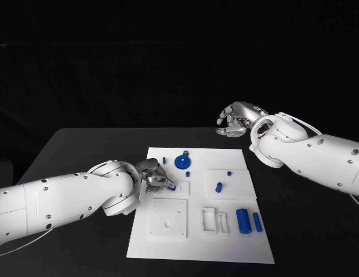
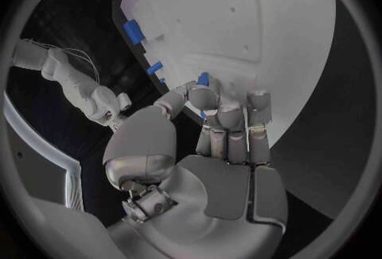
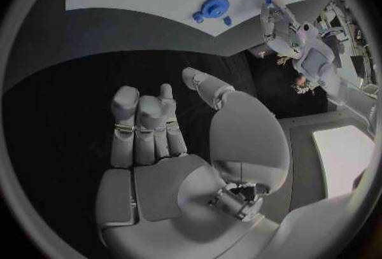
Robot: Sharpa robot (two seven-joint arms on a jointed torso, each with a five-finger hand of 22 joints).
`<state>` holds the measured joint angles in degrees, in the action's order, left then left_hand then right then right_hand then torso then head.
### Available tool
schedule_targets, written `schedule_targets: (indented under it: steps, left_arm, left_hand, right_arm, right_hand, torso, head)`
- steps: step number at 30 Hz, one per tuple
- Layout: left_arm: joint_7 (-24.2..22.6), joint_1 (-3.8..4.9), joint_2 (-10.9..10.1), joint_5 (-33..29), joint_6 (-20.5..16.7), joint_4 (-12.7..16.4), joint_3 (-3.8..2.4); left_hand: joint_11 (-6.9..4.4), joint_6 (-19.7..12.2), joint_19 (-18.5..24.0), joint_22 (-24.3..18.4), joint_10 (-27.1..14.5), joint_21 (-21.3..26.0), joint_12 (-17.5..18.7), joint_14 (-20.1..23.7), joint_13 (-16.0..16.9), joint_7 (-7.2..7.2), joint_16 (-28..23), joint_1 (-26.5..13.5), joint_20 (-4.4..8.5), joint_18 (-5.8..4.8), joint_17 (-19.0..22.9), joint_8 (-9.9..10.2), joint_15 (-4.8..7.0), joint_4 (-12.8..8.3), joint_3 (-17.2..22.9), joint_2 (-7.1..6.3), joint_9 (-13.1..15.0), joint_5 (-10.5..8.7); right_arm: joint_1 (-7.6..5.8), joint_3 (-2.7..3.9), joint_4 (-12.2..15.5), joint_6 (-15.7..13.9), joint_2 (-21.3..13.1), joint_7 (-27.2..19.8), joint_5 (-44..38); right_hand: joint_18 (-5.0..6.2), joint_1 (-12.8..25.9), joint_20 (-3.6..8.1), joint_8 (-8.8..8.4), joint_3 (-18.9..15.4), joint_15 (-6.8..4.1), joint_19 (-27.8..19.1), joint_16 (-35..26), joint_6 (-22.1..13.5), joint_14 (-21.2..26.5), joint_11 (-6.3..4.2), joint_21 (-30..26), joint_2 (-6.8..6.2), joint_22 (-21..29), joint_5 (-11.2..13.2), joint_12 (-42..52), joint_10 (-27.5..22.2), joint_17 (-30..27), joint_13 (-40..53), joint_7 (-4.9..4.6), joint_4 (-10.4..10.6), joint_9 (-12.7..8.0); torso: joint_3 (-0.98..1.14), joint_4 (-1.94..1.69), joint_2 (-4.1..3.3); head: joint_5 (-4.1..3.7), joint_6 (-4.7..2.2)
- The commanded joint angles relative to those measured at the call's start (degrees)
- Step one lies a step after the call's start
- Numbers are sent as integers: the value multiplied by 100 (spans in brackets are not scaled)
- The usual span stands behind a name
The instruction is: Assemble the parts on the task board
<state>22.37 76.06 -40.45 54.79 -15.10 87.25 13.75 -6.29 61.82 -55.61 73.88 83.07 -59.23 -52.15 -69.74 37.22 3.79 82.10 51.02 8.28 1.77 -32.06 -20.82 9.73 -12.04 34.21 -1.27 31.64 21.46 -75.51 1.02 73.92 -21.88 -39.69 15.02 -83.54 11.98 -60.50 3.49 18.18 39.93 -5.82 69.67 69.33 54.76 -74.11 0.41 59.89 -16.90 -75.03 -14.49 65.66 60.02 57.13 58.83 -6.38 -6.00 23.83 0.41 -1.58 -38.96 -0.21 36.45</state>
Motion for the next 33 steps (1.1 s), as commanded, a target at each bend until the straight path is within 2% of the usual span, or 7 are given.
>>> schedule_targets:
  steps: [1, 8, 11, 14, 33]
  left_arm:
    - [-44, -14, -10, 46, -43, 32, 5]
    - [-87, -16, -43, 57, -145, 58, 4]
    - [-122, -17, -41, 59, -210, 56, 4]
    - [-138, -18, -38, 62, -265, 53, 4]
    - [-138, -46, -7, 136, -333, 37, 6]
  left_hand:
    - [-99, 1019, -34, -6, -77, -28, -27, -252, 5, -494, 40, 11, 768, 92, 8, -22, 297, 4, 17, 48, 1792, 2]
    - [-105, 1024, -27, -12, -93, -46, -63, -247, -1, -500, 63, 23, 767, 99, 19, -26, 305, -21, 32, 54, 1805, 62]
    - [-117, 1036, -14, -30, -120, -81, -135, -237, -16, -506, 108, -1, 760, 105, 42, -35, 316, -58, 46, 80, 1831, 424]
    - [-119, 1039, -9, -41, -133, -97, -164, -232, -29, -511, 125, -12, 759, 109, 57, -36, 319, -77, 51, 92, 1841, 532]
    - [-121, 1041, -6, -51, -141, -108, -183, -230, -39, -514, 134, -32, 758, 110, 70, -36, 322, -70, 52, 119, 1846, 563]
  right_arm:
    - [-5, 3, 5, 46, -1, -11, -31]
    - [-5, 3, -3, 47, -8, -4, -31]
    - [-5, 3, -4, 48, -6, -2, -31]
    - [-5, 3, -4, 51, -3, -1, -31]
    - [-5, 3, -7, 66, 0, 4, -31]
  right_hand:
    - [302, -63, 33, 4, -36, -10, 7, -33, -2, 19, -9, -23, 8, -54, -41, -21, 9, 10, -11, -39, 1, 8]
    - [302, -61, 33, 6, -38, -10, 7, -33, 1, 19, -9, -24, 7, -54, -52, -20, 9, 10, -12, -39, 2, 9]
    - [302, -57, 32, 6, -39, -10, 8, -33, 2, 19, -9, -24, 8, -55, -60, -20, 9, 10, -14, -39, 6, 10]
    - [302, -55, 32, 7, -40, -11, 8, -34, 3, 19, -9, -24, 9, -55, -63, -20, 9, 10, -14, -39, 8, 10]
    - [302, -51, 31, 8, -43, -11, 8, -34, 6, 19, -10, -25, 9, -56, -85, -18, 8, 11, -18, -37, 13, 12]
  torso:
    - [-1, 0, 1]
    - [-2, -4, -2]
    - [-2, -4, 0]
    - [0, -7, 1]
    - [-1, -2, 2]
  head:
    - [-5, -4]
    - [-13, -1]
    - [-16, -3]
    - [-14, 1]
    - [-10, 12]
